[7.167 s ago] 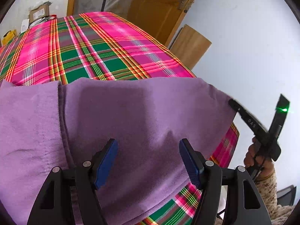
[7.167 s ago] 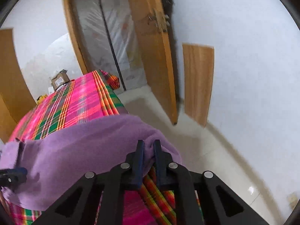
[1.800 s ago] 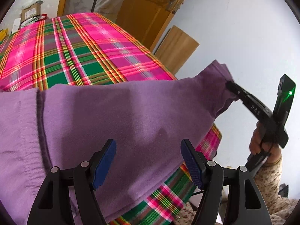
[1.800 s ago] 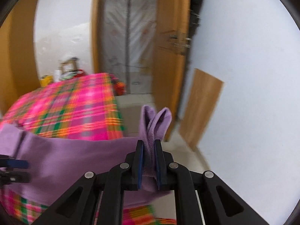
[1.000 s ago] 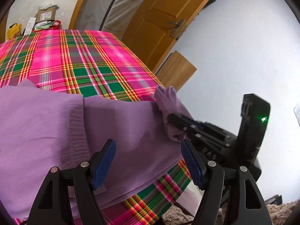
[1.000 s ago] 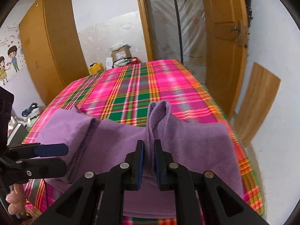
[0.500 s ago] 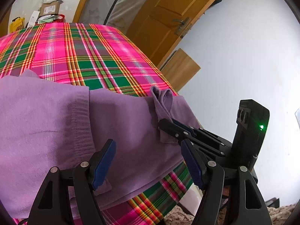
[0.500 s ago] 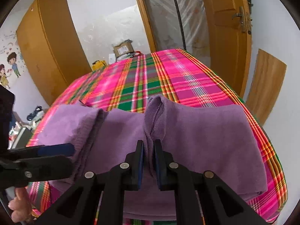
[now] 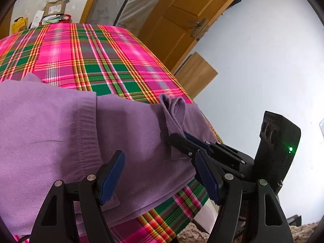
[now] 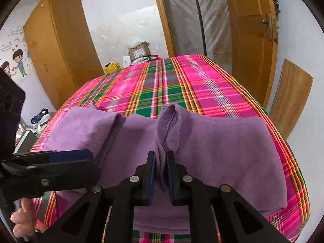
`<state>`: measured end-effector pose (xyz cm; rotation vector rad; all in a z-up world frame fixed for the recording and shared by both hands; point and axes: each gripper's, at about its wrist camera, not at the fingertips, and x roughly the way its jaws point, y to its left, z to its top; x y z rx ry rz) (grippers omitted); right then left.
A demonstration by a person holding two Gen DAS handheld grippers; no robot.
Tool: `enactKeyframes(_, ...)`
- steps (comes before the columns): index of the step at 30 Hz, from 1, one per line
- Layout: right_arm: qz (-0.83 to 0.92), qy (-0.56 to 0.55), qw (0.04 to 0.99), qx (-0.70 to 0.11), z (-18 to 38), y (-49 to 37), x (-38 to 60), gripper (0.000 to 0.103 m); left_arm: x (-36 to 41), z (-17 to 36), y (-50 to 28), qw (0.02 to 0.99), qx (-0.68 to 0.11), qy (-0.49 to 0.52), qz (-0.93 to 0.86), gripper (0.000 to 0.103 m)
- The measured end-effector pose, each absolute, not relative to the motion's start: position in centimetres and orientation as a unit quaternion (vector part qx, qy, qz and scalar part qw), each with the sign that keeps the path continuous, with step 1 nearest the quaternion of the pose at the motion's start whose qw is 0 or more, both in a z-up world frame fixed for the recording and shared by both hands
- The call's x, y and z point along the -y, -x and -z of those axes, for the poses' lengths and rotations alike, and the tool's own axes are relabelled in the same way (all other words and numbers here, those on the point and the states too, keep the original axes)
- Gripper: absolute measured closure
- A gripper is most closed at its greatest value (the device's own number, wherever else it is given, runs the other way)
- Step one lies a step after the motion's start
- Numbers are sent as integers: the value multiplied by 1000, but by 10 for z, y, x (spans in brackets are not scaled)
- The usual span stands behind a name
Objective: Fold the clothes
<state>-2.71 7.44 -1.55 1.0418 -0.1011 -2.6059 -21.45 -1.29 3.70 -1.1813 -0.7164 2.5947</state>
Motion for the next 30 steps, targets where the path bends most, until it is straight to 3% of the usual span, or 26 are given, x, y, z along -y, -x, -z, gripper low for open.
enactKeyframes(9, 903, -393, 169, 23, 36, 32, -60, 90, 17, -40, 210, 93, 245, 394, -881, 29)
enactKeyframes(12, 902, -395, 173, 20, 36, 30, -57, 84, 17, -41, 209, 93, 245, 392, -882, 29)
enactKeyframes(15, 898, -395, 195, 18, 32, 25, -53, 71, 16, -42, 209, 92, 244, 392, -882, 29)
enactKeyframes(23, 896, -354, 257, 76, 5, 1, -94, 71, 23, -47, 205, 79, 251, 382, -886, 29)
enactKeyframes(30, 908, -356, 175, 133, 8, 21, -137, 72, 28, -51, 201, 67, 256, 373, -889, 29)
